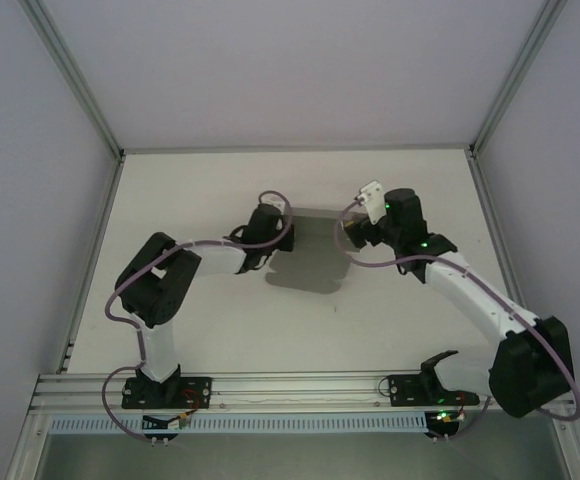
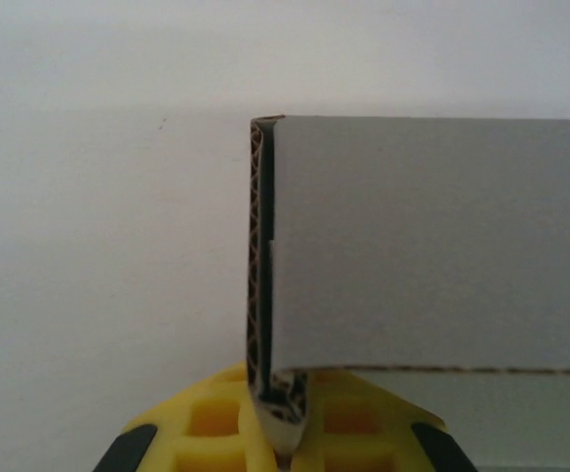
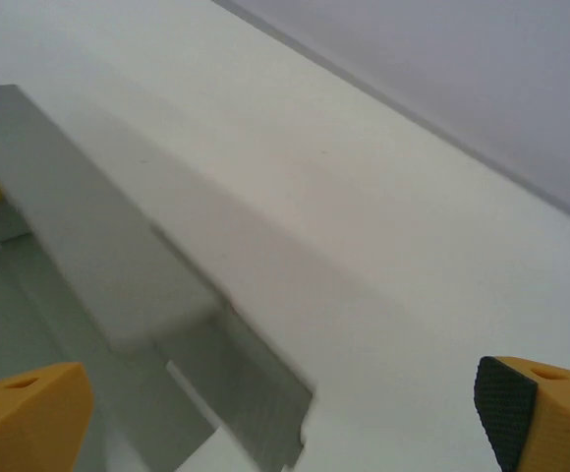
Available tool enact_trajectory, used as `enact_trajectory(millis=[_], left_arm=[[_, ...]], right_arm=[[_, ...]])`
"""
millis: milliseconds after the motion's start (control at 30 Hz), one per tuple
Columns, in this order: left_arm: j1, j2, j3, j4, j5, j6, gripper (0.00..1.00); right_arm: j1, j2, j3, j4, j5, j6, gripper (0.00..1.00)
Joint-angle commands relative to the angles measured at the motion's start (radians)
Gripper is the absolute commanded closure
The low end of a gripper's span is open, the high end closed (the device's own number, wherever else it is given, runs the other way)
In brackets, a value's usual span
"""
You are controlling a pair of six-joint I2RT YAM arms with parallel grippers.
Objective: Assemble paper box
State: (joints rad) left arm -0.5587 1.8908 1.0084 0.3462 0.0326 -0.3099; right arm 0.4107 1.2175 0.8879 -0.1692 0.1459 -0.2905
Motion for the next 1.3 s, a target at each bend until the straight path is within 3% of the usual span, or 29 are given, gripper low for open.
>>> enact_trajectory(millis=[0, 200, 333, 533, 733, 833, 900, 967, 1167, 1267], left_arm=[[0.058, -0.027, -0.007, 0.017, 0.266, -0.087, 1.00], [0.065, -0.032, 0.043, -0.058, 0.324, -0.018, 1.00], [0.065, -0.041, 0.038, -0.047, 0.360, -0.010, 1.00], [0.064, -0.063, 0.039, -0.051, 0.349, -0.012, 1.00], [0.056, -0.061, 0.078, -0.096, 0.333, -0.020, 1.00], [0.046, -0.060, 0.089, -0.101, 0.319, -0.024, 1.00], [0.038, -0.063, 0.090, -0.098, 0.314, -0.030, 1.00], [0.032, -0.063, 0.094, -0.098, 0.306, -0.031, 1.00], [0.047, -0.048, 0.077, -0.044, 0.349, -0.034, 0.81], [0.067, -0.046, 0.056, 0.001, 0.399, -0.049, 0.78]], right_arm=[[-0.031, -0.026, 0.000, -0.129, -0.208, 0.145, 0.00], [-0.095, 0.033, 0.090, -0.187, -0.269, 0.248, 0.03], [-0.096, 0.091, 0.141, -0.183, -0.288, 0.247, 0.13], [-0.095, 0.124, 0.126, -0.187, -0.347, 0.250, 0.36], [-0.096, 0.140, 0.096, -0.108, -0.489, 0.249, 0.44], [-0.096, 0.170, 0.114, -0.097, -0.520, 0.252, 0.59], [-0.096, 0.183, 0.117, -0.080, -0.536, 0.256, 0.76], [-0.095, 0.185, 0.110, -0.061, -0.553, 0.267, 0.84], [-0.096, 0.170, 0.067, -0.025, -0.648, 0.255, 0.96], [-0.098, 0.163, 0.061, -0.025, -0.666, 0.252, 0.98]])
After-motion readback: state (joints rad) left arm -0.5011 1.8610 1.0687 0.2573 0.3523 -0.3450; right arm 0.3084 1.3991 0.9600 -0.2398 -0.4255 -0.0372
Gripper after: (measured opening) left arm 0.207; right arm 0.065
